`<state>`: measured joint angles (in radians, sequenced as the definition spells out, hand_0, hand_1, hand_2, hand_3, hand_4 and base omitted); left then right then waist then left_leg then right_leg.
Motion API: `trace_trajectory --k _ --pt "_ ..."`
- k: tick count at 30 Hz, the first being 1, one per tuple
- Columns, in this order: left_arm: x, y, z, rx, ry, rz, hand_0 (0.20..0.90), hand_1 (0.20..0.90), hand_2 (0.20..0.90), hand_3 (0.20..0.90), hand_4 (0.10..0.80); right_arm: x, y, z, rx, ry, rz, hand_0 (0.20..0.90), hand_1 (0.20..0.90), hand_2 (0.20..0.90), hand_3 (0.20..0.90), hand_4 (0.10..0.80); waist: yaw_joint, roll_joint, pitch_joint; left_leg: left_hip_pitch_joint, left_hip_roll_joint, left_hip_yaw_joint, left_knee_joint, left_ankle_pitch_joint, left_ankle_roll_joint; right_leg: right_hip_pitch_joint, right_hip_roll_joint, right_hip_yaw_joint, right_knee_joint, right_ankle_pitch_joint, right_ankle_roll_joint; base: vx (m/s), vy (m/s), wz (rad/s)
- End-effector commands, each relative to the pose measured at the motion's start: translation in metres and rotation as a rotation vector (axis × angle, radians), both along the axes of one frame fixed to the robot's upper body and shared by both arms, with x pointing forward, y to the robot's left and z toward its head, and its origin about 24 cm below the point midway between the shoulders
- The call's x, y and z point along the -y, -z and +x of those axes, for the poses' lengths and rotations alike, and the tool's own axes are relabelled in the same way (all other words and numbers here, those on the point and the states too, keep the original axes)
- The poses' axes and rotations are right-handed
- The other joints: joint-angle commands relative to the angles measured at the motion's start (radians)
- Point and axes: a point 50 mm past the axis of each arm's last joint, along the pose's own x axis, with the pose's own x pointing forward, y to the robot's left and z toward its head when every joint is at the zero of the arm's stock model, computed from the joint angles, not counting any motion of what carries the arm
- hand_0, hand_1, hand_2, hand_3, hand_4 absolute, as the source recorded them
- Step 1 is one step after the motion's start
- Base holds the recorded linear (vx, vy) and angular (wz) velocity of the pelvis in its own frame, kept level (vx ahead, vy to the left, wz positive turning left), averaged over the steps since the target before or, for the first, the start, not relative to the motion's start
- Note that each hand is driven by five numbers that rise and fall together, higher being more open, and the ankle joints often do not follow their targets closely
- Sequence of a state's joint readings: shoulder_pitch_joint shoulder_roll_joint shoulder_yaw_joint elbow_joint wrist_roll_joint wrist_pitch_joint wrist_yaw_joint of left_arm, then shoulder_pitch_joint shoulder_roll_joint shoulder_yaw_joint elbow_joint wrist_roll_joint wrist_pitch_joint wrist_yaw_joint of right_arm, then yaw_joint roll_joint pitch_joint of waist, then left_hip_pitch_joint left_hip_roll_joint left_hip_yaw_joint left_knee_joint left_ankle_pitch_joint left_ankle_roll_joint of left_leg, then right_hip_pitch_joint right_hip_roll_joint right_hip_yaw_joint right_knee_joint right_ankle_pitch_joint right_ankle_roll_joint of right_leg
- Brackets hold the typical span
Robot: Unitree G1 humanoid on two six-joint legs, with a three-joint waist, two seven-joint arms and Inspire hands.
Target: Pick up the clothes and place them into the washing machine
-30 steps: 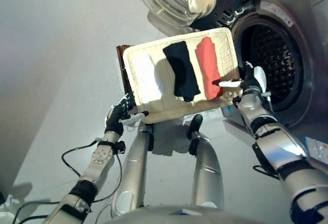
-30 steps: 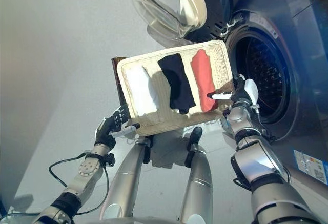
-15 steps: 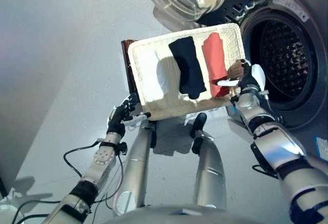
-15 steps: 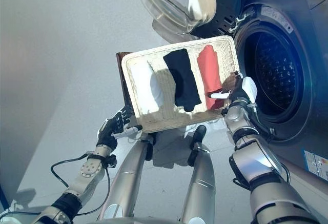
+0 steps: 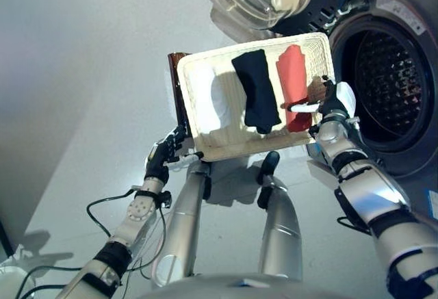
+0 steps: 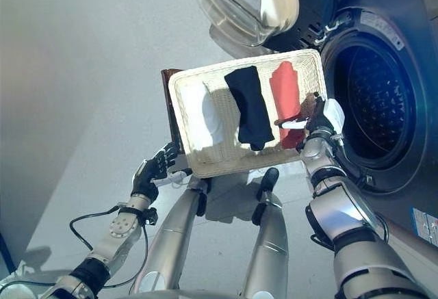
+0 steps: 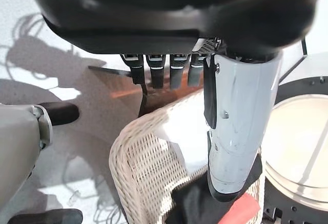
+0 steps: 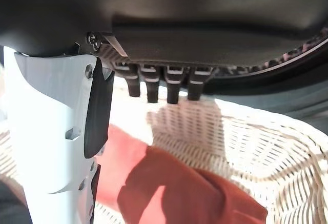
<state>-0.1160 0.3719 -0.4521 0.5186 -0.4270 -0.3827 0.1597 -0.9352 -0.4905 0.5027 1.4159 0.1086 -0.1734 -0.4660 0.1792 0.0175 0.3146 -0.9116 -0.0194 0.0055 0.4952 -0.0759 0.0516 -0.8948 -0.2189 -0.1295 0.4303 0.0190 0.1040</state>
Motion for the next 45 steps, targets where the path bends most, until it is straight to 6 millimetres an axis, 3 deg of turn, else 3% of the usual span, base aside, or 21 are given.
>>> trace_trajectory --k 1,9,21,24,25,26,27,28,29,45 --pt "-0.003 -0.016 -0.004 0.112 0.012 -0.013 0.9 0.9 0.9 0.9 0.8 0.03 -0.041 0.001 0.136 0.086 -0.105 0.9 0.9 0.9 0.9 0.8 -0.003 0.049 -0.008 -0.023 -0.015 -0.045 0.013 -0.057 -0.105 0.112 0.02 -0.006 -0.025 -0.087 -0.006 0.021 -0.012 0.15" --pt "-0.002 -0.017 -0.002 0.114 0.016 -0.005 0.9 0.9 0.9 0.9 0.8 0.032 -0.053 0.004 0.16 0.099 -0.118 0.9 0.9 0.9 0.9 0.8 0.011 0.065 0.004 -0.064 -0.023 -0.049 0.001 -0.045 -0.105 0.074 0.012 -0.011 -0.018 -0.086 -0.005 0.006 0.005 0.09" --pt "-0.001 -0.029 0.003 0.163 -0.008 -0.019 0.9 0.9 0.9 0.9 0.8 0.048 -0.109 0.008 0.291 0.162 -0.169 0.9 0.9 0.9 0.9 0.8 0.031 0.119 0.054 -0.194 -0.032 -0.046 0.037 -0.037 -0.092 -0.085 -0.017 0.012 0.07 -0.092 0.001 -0.018 0.038 0.04" --pt "0.0 -0.033 0.003 0.182 -0.023 -0.028 0.9 0.9 0.9 0.9 0.8 0.046 -0.119 0.01 0.324 0.164 -0.175 0.549 0.549 0.549 0.549 0.549 0.029 0.132 0.077 -0.228 -0.039 -0.041 0.07 -0.044 -0.086 -0.132 -0.02 0.026 0.116 -0.101 0.0 -0.007 0.028 0.02" --pt "0.0 -0.033 0.003 0.182 -0.023 -0.028 0.9 0.9 0.9 0.9 0.8 0.046 -0.12 0.01 0.324 0.164 -0.175 0.549 0.549 0.549 0.549 0.549 0.029 0.132 0.076 -0.229 -0.039 -0.04 0.071 -0.044 -0.086 -0.133 -0.02 0.027 0.117 -0.101 0.0 -0.007 0.036 0.0" --pt "0.001 -0.033 0.003 0.182 -0.02 -0.029 0.9 0.9 0.9 0.9 0.8 0.045 -0.119 0.01 0.324 0.159 -0.178 0.439 0.439 0.439 0.439 0.471 0.028 0.132 0.08 -0.235 -0.041 -0.039 0.082 -0.047 -0.085 -0.141 -0.018 0.032 0.127 -0.104 -0.002 -0.003 0.028 -0.04" --pt "0.002 -0.033 0.003 0.183 -0.018 -0.027 0.9 0.9 0.9 0.9 0.8 0.045 -0.12 0.011 0.325 0.157 -0.18 0.381 0.381 0.381 0.381 0.429 0.026 0.134 0.085 -0.243 -0.042 -0.038 0.092 -0.051 -0.081 -0.155 -0.018 0.037 0.144 -0.105 -0.003 -0.001 0.042 -0.07" --pt "0.003 -0.032 0.003 0.18 -0.019 -0.025 0.9 0.9 0.9 0.9 0.8 0.044 -0.119 0.011 0.326 0.155 -0.181 0.266 0.266 0.266 0.266 0.347 0.024 0.136 0.086 -0.249 -0.042 -0.033 0.098 -0.052 -0.08 -0.164 -0.019 0.039 0.153 -0.108 -0.004 0.0 0.044 -0.07" --pt "0.004 -0.031 0.003 0.176 -0.017 -0.026 0.9 0.9 0.9 0.9 0.8 0.043 -0.119 0.011 0.327 0.154 -0.18 0.2 0.2 0.2 0.2 0.3 0.024 0.138 0.088 -0.254 -0.042 -0.031 0.102 -0.053 -0.079 -0.169 -0.021 0.039 0.157 -0.109 -0.004 0.004 0.035 -0.06" --pt "0.005 -0.01 -0.003 0.087 -0.021 -0.001 0.9 0.9 0.9 0.9 0.8 0.037 -0.1 0.012 0.308 0.144 -0.105 0.2 0.2 0.2 0.2 0.3 0.013 0.156 0.077 -0.161 -0.029 -0.018 -0.005 -0.011 -0.081 -0.111 -0.004 0.051 0.081 -0.082 -0.008 0.009 0.003 -0.07"
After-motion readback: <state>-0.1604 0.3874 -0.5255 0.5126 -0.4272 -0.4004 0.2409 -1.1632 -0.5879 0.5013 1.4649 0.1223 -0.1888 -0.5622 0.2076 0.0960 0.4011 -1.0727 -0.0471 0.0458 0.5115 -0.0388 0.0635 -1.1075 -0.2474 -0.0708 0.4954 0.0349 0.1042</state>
